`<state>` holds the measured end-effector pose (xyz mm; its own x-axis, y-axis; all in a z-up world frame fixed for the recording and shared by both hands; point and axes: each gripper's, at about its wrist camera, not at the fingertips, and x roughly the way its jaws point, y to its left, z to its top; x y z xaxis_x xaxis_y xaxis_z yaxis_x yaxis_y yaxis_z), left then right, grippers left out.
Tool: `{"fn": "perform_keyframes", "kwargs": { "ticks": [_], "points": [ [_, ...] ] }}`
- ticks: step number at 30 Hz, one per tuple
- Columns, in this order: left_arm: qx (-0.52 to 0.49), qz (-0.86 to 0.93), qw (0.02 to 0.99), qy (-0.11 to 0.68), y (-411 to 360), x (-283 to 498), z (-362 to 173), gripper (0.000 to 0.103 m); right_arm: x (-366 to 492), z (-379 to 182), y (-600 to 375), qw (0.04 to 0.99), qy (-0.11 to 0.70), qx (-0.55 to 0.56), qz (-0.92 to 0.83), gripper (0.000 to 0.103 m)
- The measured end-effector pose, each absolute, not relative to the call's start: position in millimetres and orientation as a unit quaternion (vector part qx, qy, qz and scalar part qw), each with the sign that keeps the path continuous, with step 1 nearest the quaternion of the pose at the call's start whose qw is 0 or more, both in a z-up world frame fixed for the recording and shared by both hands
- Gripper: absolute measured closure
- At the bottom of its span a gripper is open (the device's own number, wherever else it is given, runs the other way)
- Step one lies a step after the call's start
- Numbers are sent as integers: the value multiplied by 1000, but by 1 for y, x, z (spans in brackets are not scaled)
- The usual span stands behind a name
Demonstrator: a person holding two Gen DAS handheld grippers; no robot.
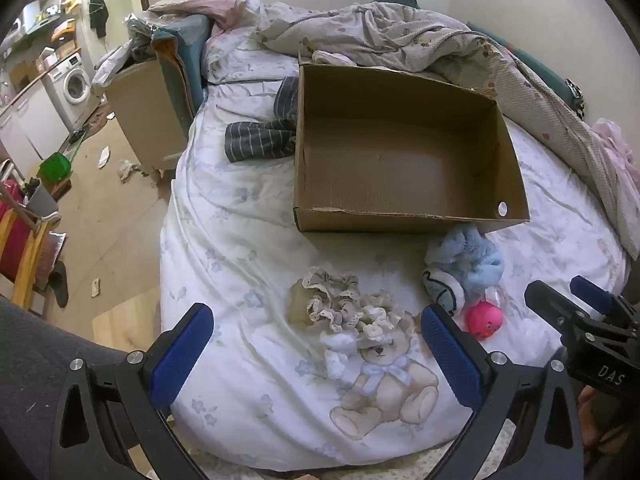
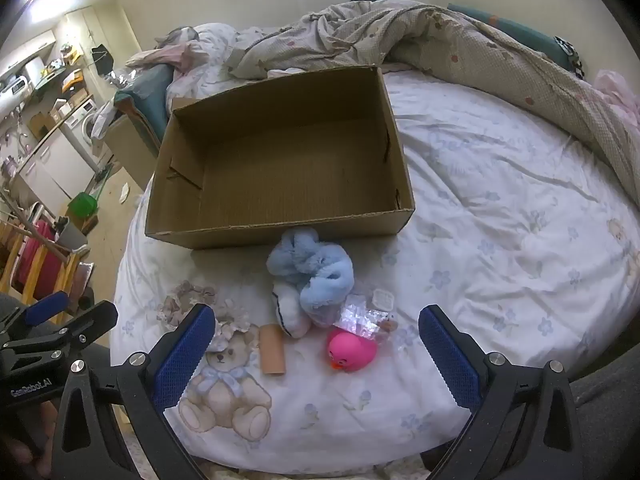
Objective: Organize soft objects
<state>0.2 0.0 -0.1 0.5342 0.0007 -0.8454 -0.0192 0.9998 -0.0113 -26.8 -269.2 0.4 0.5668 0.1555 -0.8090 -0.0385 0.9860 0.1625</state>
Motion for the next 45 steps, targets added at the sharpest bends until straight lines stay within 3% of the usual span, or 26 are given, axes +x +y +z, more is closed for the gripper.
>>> {"fn": "perform_keyframes", "kwargs": {
  "ticks": [45],
  "points": [
    [-20, 6, 870, 492, 0, 0, -7, 0, -27, 0, -270, 883, 462, 66, 56, 0]
  ]
}}
